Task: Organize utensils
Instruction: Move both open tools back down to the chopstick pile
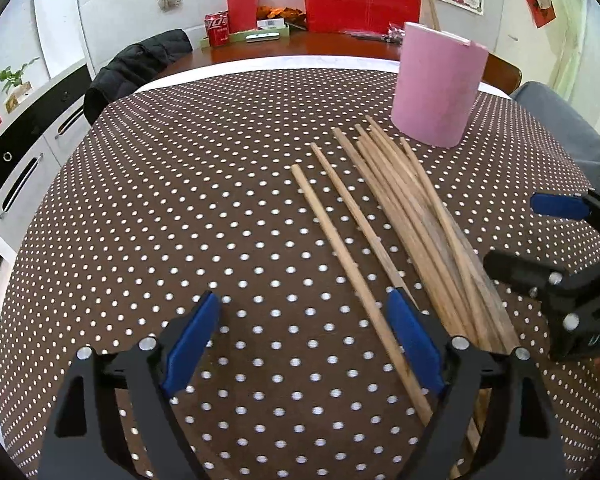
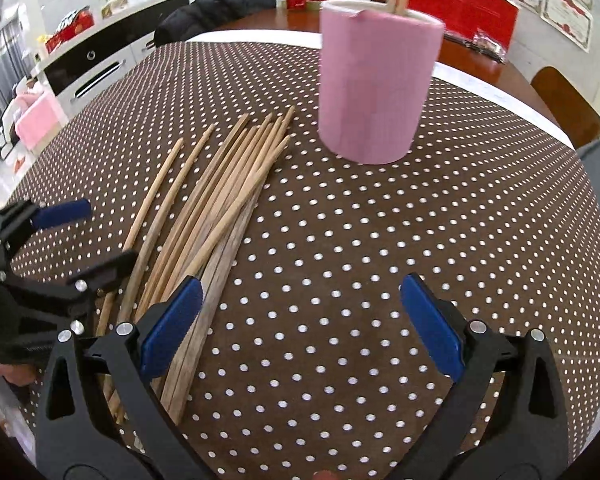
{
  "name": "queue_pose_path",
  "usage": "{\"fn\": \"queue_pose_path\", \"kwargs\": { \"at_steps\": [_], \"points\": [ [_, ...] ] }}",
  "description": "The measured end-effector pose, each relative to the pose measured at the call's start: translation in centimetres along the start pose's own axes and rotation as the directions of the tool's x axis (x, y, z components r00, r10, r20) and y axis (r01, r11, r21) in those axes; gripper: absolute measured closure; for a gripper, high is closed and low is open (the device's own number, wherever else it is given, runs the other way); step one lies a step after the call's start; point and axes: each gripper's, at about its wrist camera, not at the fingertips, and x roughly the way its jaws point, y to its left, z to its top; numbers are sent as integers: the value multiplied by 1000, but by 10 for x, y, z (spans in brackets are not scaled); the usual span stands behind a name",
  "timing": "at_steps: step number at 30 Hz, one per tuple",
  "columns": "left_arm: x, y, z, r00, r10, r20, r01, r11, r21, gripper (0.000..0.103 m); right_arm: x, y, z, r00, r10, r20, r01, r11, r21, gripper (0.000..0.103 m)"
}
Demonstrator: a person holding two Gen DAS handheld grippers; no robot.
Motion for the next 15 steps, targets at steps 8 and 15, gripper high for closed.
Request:
{"fn": "queue_pose_path", "kwargs": {
  "at_steps": [8,15],
  "points": [
    [-1,10,-2,1000,4,1,-4,1000,-5,18,1,8,1,995,-96,-8,95,995,-37,6],
    [0,9,-3,1000,14,5,-14,1000,4,18,7,15,4,996,-88,-2,88,996,-27,6]
  ]
}}
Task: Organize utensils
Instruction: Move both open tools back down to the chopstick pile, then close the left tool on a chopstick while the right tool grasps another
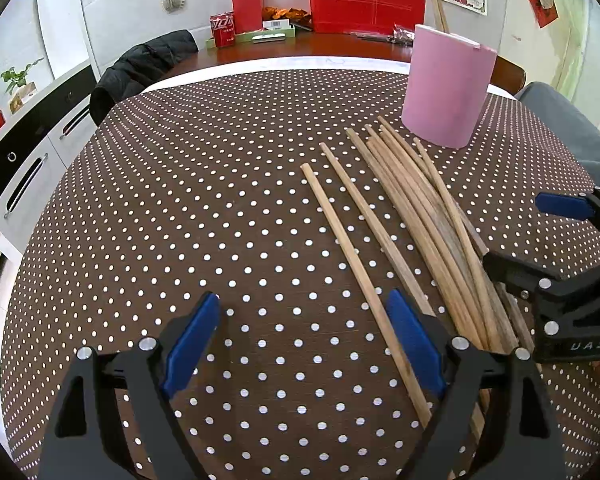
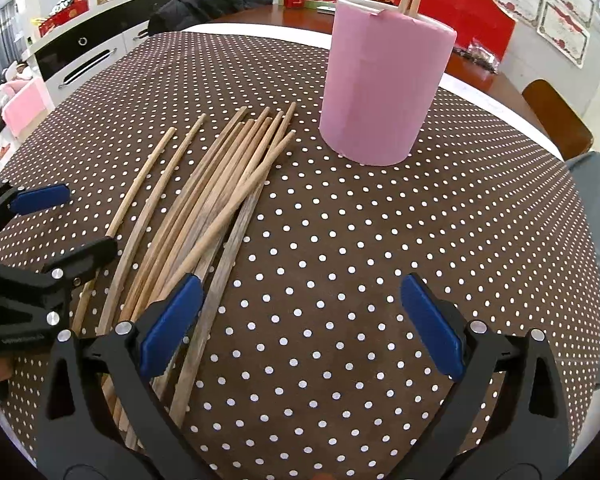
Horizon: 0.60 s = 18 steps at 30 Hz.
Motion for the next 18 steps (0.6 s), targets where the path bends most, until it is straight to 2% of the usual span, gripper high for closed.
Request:
{"fn": "queue_pose_path", "kwargs": {
  "at_steps": [2,6,10,13,15,16,17,18],
  "points": [
    [0,1,0,1000,-6,-2,6,1000,-4,18,4,5,1,998,-51,-29,50,998,-24,6],
    [0,-1,1,1000,-1,1,1,1000,8,18,2,2,2,996,-86,-26,85,996,-29,8],
    [2,-9,6,999,39,13,-40,997,71,18,10,0,9,1000,-15,-3,15,1000,22,17],
    [9,-7,17,1000,18,-17,-16,996,83,20,22,-1,26,1000,6,-7,-6,999,39,27],
    [13,-5,23,999,-23,-33,26,997,79,29,29,-4,37,1000,17,-18,-16,998,58,36],
    [15,-4,27,998,-45,-44,48,996,74,39,32,-3,42,1000,21,-22,-19,998,57,39],
    [16,-5,30,996,-64,-54,68,995,73,47,34,-2,45,999,21,-26,-19,998,52,49],
    [16,-7,33,996,-64,-56,69,994,84,66,35,0,50,999,28,-34,-27,999,40,61]
  ]
}}
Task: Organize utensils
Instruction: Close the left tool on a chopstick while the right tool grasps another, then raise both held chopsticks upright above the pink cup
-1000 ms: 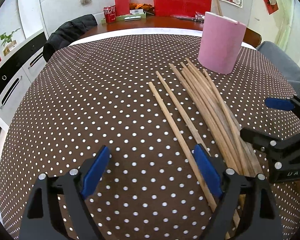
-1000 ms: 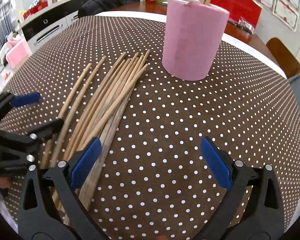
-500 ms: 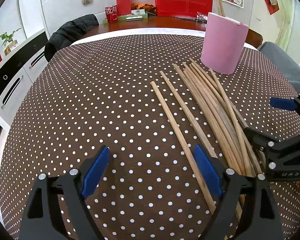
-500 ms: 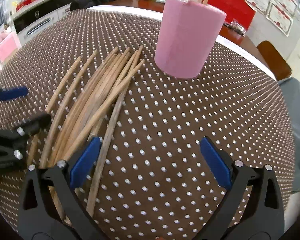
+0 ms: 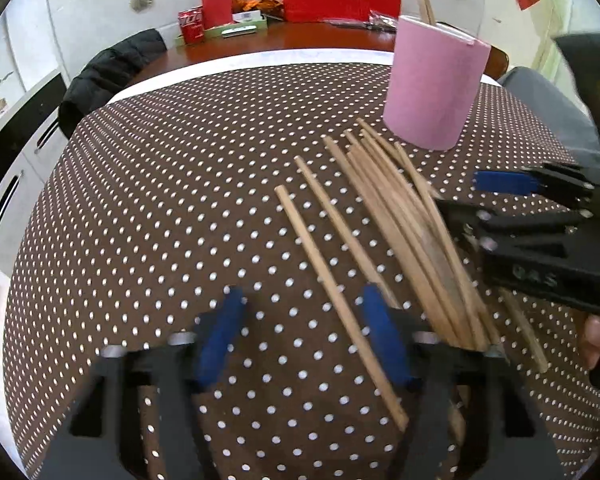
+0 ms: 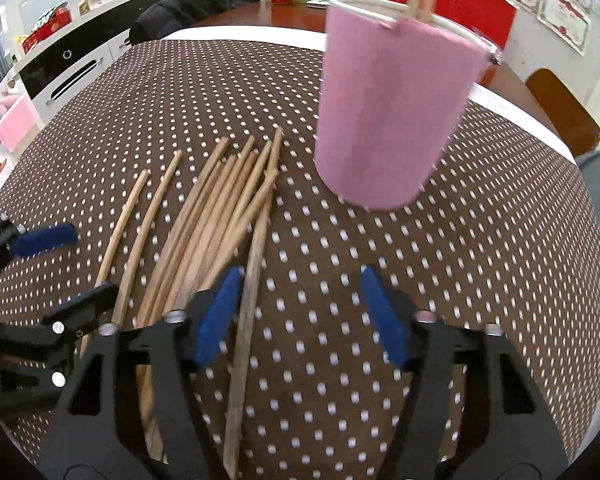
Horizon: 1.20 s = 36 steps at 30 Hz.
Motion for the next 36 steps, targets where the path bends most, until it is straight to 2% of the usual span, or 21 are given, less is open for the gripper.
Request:
{"fn": "queue_pose_path", "kwargs": {
  "at_steps": [1,3,5,10,15,19,22,25,30,34,36],
  "points": [
    [0,-2,2,1000,-9,-4,9,1000,10,80,0,2,3,1000,2,-8,-2,1000,-8,67],
    [2,-6,6,1000,-13,-11,13,1000,25,93,0,4,7,1000,14,-28,-15,999,-28,92],
    [1,-3,7,999,-40,-17,40,999,8,98,-3,1,4,999,17,-40,-18,999,-32,96],
    [-5,15,0,998,-62,17,63,996,-62,98,-22,-25,-19,996,86,13,-87,996,34,97],
    [-20,21,2,993,-77,93,87,991,-99,98,-45,-41,-35,985,140,98,-148,985,84,97],
    [-39,22,10,978,-88,191,110,988,-110,98,-65,-44,-43,968,181,172,-198,976,86,97],
    [-54,21,13,959,-97,265,132,984,-116,98,-78,-47,-46,954,205,219,-228,970,86,97],
    [-68,24,18,934,-107,341,155,981,-119,98,-89,-50,-49,931,239,275,-273,958,90,97],
    [-94,24,32,877,-132,462,199,975,-100,98,-111,-48,-46,879,279,388,-337,937,89,97],
    [-114,24,56,818,-168,550,248,966,-75,98,-136,-55,-38,830,280,483,-368,925,97,97],
    [-125,23,71,773,-190,605,286,956,-65,98,-154,-63,-28,799,267,539,-378,920,103,97]
  ]
}}
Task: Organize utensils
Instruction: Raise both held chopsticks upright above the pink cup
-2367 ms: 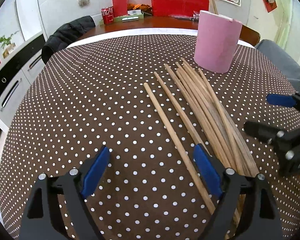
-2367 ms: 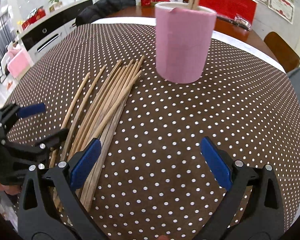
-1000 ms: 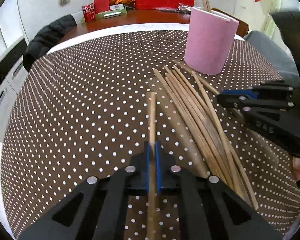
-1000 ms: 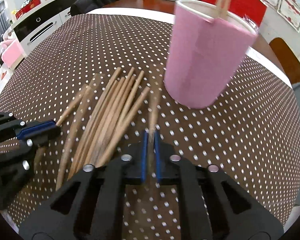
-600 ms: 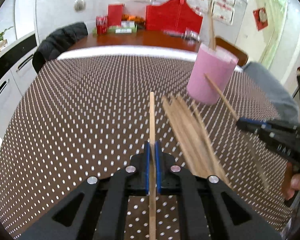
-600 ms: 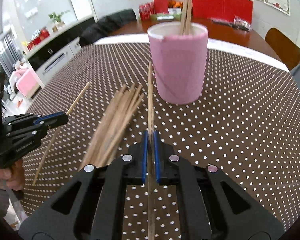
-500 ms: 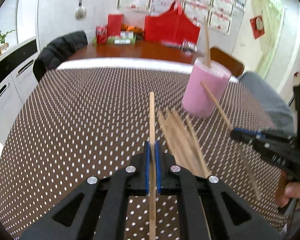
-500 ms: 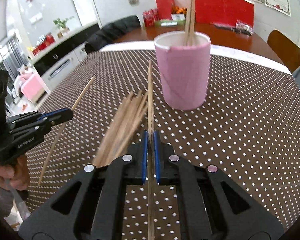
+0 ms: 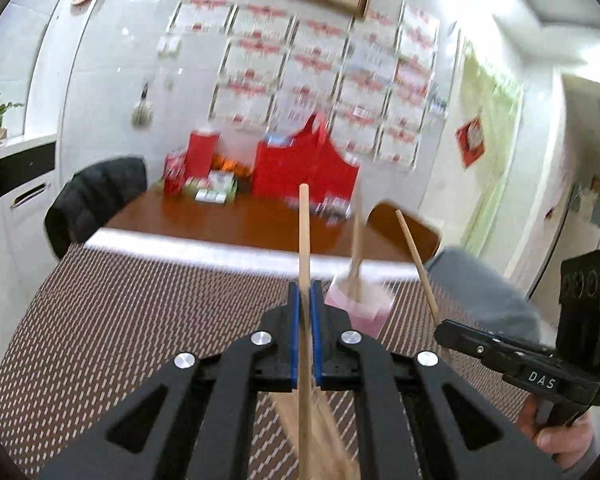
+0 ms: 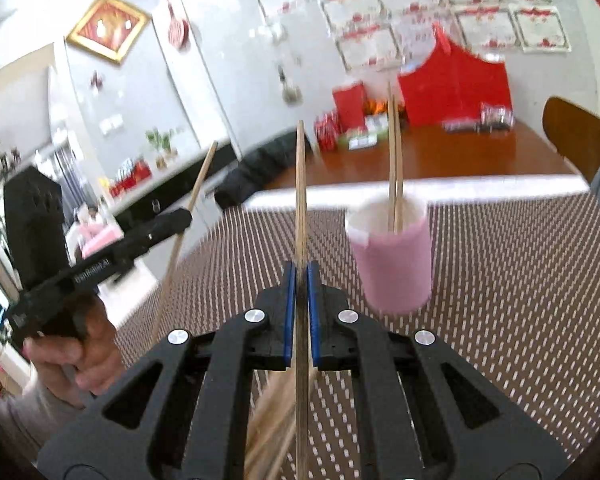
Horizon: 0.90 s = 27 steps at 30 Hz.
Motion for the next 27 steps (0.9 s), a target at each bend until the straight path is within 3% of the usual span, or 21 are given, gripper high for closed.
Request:
{"fn": "queue_pose_path", "kwargs": {
  "at_steps": [3,6,10,14,17,21,27],
  "points": [
    [1,-11,24,992,-60,113,62,998,-15,98,-4,3,35,996,-8,91,8,1000,-3,97],
    [13,-25,49,968,-104,227,112,994,-21,98,-3,-3,71,985,-11,170,11,1000,3,97],
    [46,-42,71,937,-141,319,162,986,-41,98,13,-10,103,970,-39,242,41,999,-2,97],
    [87,-50,79,928,-149,341,180,982,-62,98,28,-31,120,947,-61,316,55,998,29,97],
    [113,-53,77,932,-152,329,186,980,-75,98,36,-54,121,931,-71,359,48,996,73,96],
    [134,-55,63,936,-142,322,170,984,-61,98,48,-79,112,911,-136,390,99,989,114,96],
    [155,-57,49,947,-125,297,141,989,-33,98,63,-99,107,910,-157,385,105,983,152,96]
  ]
}}
